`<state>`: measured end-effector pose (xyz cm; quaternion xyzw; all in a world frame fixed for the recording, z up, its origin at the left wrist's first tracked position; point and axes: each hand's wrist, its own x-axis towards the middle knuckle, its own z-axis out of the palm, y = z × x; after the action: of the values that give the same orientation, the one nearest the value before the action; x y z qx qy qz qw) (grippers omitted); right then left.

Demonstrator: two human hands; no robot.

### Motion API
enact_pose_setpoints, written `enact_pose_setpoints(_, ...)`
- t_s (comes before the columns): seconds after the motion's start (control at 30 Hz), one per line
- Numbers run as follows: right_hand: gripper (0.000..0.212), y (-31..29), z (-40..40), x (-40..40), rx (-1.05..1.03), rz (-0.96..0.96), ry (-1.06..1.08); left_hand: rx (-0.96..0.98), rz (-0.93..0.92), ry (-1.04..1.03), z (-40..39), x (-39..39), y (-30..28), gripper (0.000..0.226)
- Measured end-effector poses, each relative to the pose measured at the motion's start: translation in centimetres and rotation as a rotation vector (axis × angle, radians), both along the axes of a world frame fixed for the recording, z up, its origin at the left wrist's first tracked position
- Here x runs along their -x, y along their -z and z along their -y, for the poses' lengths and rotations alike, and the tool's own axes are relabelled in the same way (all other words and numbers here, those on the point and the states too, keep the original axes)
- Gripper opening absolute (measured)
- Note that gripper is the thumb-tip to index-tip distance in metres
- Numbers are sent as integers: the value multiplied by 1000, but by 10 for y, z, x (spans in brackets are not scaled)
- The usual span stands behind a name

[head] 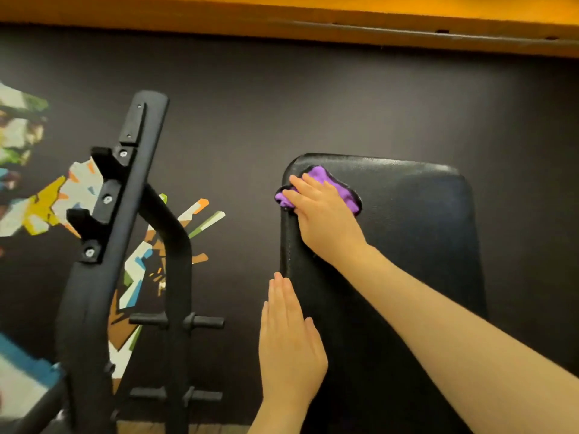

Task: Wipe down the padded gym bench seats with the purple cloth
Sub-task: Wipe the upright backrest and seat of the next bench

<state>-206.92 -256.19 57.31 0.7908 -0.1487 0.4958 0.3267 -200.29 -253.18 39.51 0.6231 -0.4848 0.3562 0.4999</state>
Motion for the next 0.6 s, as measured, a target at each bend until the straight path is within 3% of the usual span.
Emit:
enact_pose_setpoints(0.13,37,47,5,-4,88,66,-104,120,-52,63,4,-1,4,67)
enact_pose_setpoints(0.27,40,85,7,18,137,-74,-113,157,-123,223,3,-3,6,64)
enact_pose_setpoints(0.37,41,65,3,28,217,-151,-80,166,-110,236,5,-4,7,66)
enact_pose_setpoints(0.47,38,11,-5,22,270,-51,-107,135,-131,230,4,-4,7,67)
enact_pose_setpoints(0.6,33,-16,-2,-1,90,78,-62,104,-124,239,-2,-2,6,65)
